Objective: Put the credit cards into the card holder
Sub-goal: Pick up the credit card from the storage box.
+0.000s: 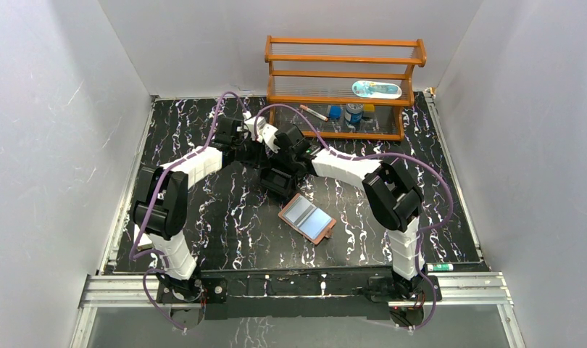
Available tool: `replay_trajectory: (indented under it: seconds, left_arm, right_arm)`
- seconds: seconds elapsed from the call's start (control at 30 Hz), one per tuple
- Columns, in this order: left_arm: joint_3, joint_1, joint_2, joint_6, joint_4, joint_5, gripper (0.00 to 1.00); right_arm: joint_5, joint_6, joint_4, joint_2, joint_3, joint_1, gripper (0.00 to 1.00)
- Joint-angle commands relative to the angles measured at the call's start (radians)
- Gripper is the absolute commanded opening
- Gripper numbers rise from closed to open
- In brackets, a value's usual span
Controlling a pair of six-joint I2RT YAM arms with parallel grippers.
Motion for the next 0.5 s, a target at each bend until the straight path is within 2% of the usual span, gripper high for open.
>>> replay_trajectory:
  seconds: [0.0,0.27,0.47]
  left_arm:
    - [0.004,-0.01,-0.087,0.011,0.029,0.121,0.0]
    - [0.01,-0.01,-0.067,0.024,-0.006,0.115,0.0]
    - [0.006,-0.01,-0.07,0.023,0.0,0.104,0.0]
  right_arm:
    - [0.116,-0.022,0.095,-0.045,-0.016,-0.012,0.34]
    - [0.057,0.04,0.086,-0.091,-0.002,-0.015,0.23]
    - [0.034,0.042,0.073,-0.085,-0.003,-0.021,0.09]
